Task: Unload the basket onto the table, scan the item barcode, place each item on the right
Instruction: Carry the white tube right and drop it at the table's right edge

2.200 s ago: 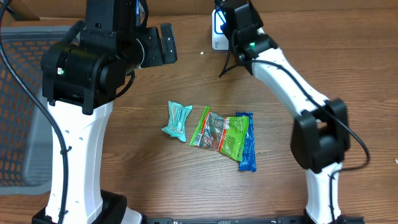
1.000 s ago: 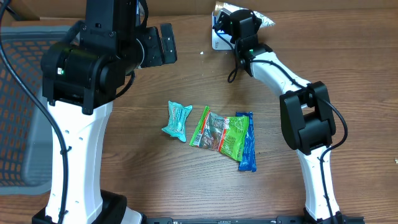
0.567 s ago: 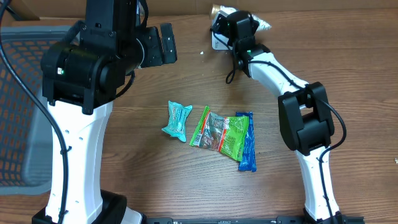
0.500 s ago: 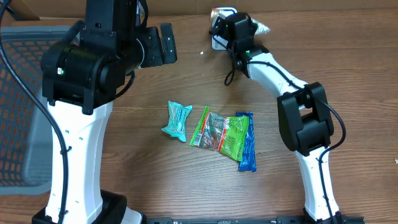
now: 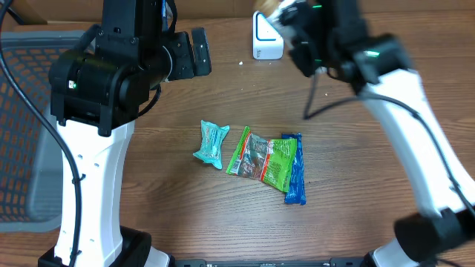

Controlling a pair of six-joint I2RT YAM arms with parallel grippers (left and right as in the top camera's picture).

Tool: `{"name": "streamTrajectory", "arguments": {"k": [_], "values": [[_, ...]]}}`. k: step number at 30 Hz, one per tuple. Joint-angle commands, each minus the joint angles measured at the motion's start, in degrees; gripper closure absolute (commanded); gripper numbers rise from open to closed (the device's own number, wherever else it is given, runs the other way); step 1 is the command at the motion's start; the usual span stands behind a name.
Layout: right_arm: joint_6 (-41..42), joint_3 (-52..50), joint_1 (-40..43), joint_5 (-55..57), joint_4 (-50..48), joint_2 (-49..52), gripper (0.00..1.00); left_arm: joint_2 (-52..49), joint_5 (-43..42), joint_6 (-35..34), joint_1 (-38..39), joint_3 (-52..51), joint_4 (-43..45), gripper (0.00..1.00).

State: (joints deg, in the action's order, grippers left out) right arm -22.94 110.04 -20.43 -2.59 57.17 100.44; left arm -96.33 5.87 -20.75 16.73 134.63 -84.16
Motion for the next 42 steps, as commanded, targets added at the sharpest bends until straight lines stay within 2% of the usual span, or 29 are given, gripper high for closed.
{"name": "streamTrajectory", "arguments": {"k": [1,5,11,21,25,26,27,28,30,31,32,33,37,38,42], "values": [[24.4,0.2,8.5,-10.2,10.0,1.0,0.96,0.9,0.7,1.1,-0.2,0.9,0.2,0.0],[31.4,-4.2,16.0,-11.2,14.6,1.6,0.96,0.9,0.7,1.1,-0.2,0.9,0.2,0.0],[41.6,-19.4,28.5,-11.2,4.1,1.6,0.96,0.9,0.7,1.1,-0.2,0.9,0.2,0.0],[74.3,-41.0,44.0,-11.7,-11.8,1.6,0.96,0.9,0.7,1.1,-0.2,0.9,0.2,0.0],[73.6,-45.4,45.6,-12.9,-19.0,1.6,0.95,0.9,0.7,1.1,-0.2,0.9,0.2,0.0],[73.3,-45.8,45.6,-12.9,-19.5,1.6,0.92,0.9,0.7,1.1,-0.2,0.9,0.2,0.0],[72.8,-45.9,45.6,-12.9,-19.6,1.6,0.83,0.9,0.7,1.1,-0.2,0.9,0.2,0.0],[71.4,-45.9,45.5,-13.0,-19.6,1.6,0.62,0.9,0.7,1.1,-0.2,0.9,0.2,0.0],[68.0,-45.9,45.5,-14.0,-19.5,1.6,0.29,0.9,0.7,1.1,-0.2,0.9,0.2,0.0],[66.1,-45.8,45.5,-15.3,-19.6,1.6,0.15,0.9,0.7,1.1,-0.2,0.9,0.2,0.0],[63.2,-45.5,45.6,-17.1,-19.9,1.6,0.06,0.9,0.7,1.1,-0.2,0.9,0.2,0.0],[58.5,-43.6,46.2,-20.7,-18.9,1.4,0.06,0.9,0.7,1.1,-0.2,0.9,0.2,0.0],[54.2,-36.2,46.8,-23.6,-10.4,0.5,0.04,0.9,0.7,1.1,-0.2,0.9,0.2,0.0],[51.2,-31.6,46.6,-23.6,-4.8,0.1,0.05,0.9,0.7,1.1,-0.2,0.9,0.2,0.0],[44.7,-24.2,44.0,-23.7,6.5,-0.4,0.07,0.9,0.7,1.1,-0.2,0.9,0.2,0.0]]}}
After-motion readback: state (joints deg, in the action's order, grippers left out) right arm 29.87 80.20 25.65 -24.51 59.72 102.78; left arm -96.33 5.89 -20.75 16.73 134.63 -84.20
